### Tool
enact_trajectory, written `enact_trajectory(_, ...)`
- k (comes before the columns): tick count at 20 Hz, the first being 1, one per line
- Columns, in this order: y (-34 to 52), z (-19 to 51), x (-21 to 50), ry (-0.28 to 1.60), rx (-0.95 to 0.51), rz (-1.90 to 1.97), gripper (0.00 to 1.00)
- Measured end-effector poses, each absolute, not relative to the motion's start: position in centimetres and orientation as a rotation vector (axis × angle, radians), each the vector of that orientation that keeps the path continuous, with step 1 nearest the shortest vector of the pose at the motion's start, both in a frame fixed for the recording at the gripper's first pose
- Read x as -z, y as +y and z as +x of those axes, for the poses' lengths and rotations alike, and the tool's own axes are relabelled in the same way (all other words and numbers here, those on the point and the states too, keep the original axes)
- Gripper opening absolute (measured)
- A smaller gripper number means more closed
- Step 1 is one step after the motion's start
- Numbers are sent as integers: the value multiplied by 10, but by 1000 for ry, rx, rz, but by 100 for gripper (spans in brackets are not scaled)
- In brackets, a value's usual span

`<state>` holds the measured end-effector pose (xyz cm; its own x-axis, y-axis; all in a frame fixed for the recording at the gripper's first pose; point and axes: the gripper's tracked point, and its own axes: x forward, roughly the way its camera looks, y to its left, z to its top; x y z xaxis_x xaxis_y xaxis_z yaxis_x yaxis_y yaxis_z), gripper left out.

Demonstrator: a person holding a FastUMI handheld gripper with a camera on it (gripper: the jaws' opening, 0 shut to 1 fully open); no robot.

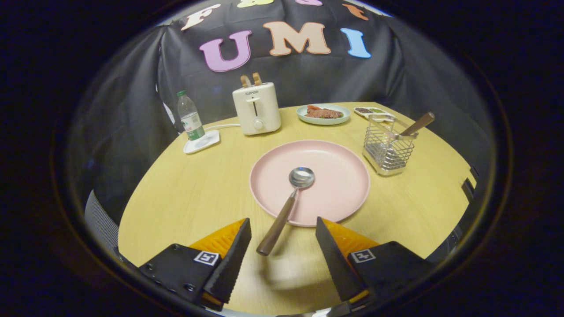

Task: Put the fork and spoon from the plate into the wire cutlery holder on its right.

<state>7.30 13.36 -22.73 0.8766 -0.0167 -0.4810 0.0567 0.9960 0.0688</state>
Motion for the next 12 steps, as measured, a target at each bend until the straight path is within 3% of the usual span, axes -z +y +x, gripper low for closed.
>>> enact_trajectory(1, 134, 73, 228, 502, 35, 83, 88)
enact_trajectory(9, 121, 74, 237, 537, 62, 41, 30)
enact_trajectory(12, 112, 73, 235, 543, 50, 3, 17)
